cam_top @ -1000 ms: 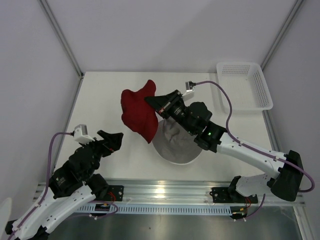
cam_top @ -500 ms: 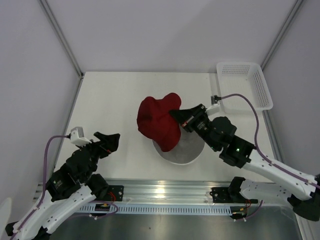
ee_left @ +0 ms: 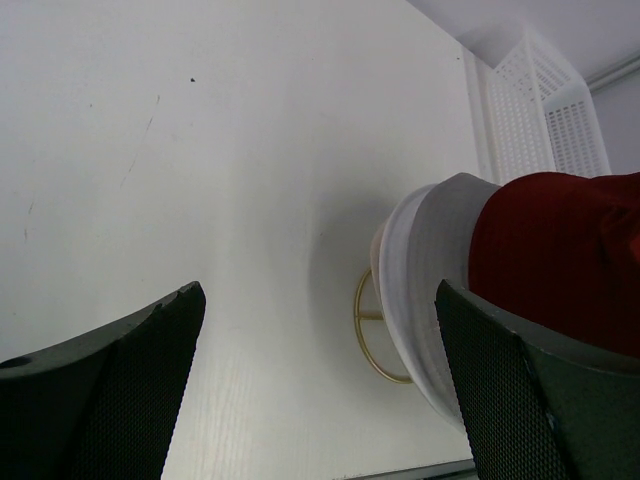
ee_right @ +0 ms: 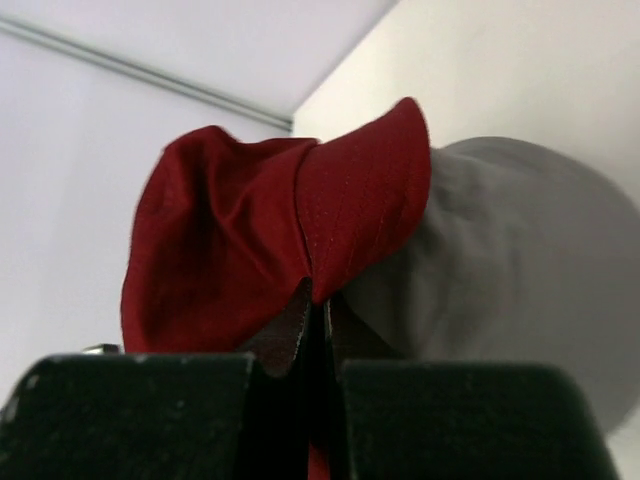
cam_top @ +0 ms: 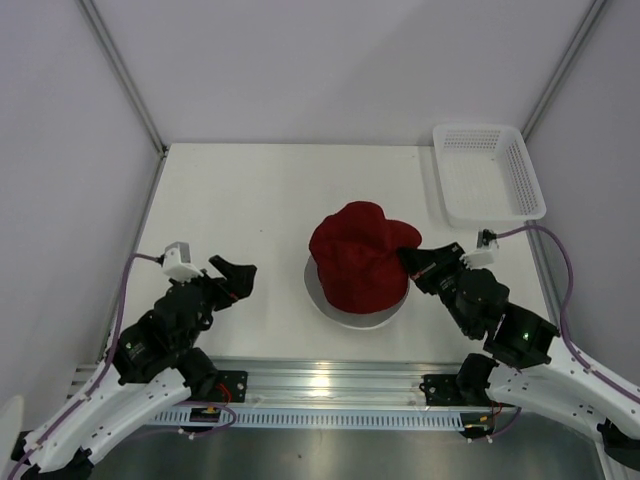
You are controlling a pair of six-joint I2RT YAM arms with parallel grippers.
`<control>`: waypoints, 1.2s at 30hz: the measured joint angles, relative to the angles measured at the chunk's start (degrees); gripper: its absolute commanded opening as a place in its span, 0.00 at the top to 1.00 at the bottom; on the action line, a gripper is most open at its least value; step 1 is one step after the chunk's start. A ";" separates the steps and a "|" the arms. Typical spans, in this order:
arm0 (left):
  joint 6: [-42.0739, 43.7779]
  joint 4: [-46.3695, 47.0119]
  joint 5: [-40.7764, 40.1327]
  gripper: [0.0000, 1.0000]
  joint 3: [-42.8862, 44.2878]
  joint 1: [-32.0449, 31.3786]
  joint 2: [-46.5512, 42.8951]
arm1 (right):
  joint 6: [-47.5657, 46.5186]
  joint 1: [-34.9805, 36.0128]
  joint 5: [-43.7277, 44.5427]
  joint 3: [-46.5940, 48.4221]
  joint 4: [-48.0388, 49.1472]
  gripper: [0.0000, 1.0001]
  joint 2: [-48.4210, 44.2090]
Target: Stack the hats
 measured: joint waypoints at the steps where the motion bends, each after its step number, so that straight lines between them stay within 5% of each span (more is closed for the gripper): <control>1: -0.04 0.57 0.48 0.00 0.00 0.00 0.63 | 0.11 0.00 0.76 -1.14 -1.16 0.99 -1.14; 9: -4.96 12.57 7.32 0.03 -2.03 0.00 7.32 | 1.40 0.00 2.47 -11.80 -6.27 0.78 -8.41; 14: -10.64 20.59 12.90 0.04 -3.78 0.02 13.62 | 3.15 0.00 4.98 -12.76 -10.29 0.42 -10.25; 29: -12.52 35.21 20.79 0.10 -3.93 0.20 27.58 | -6.01 -4.22 13.05 -11.19 -15.56 0.38 -13.68; 36: -10.05 38.25 24.96 0.12 -3.50 5.07 29.86 | -21.24 -24.37 -6.54 -4.83 -6.93 0.43 -5.14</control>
